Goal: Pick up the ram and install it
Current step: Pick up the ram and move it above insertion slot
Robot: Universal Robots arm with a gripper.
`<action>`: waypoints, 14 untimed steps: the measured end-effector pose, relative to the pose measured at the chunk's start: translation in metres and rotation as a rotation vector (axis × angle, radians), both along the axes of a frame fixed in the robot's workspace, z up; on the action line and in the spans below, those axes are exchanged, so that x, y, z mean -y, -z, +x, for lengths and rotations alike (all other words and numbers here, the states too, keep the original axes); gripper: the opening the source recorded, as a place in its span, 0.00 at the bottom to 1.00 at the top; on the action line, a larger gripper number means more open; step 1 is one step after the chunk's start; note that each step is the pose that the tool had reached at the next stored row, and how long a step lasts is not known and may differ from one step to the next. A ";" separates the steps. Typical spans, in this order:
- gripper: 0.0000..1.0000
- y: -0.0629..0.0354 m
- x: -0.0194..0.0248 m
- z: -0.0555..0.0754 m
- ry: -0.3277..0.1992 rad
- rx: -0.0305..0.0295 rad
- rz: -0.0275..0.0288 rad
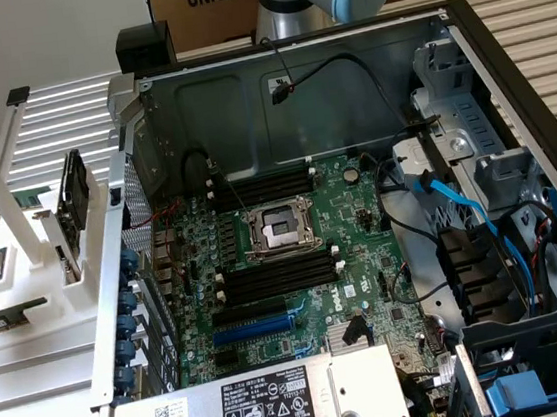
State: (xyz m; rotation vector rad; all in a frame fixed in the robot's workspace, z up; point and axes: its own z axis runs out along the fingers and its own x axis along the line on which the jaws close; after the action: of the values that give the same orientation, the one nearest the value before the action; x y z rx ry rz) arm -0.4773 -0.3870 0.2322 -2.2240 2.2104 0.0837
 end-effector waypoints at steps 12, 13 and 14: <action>0.24 0.0115 0.0010 0.008 0.000 0.0007 0.0003; 0.24 0.0135 0.0010 0.008 0.000 0.0012 0.0004; 0.24 0.0177 0.0010 0.009 0.000 0.0016 0.0005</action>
State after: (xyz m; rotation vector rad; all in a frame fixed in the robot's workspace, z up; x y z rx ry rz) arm -0.4686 -0.3880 0.2146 -2.2233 2.2092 0.0824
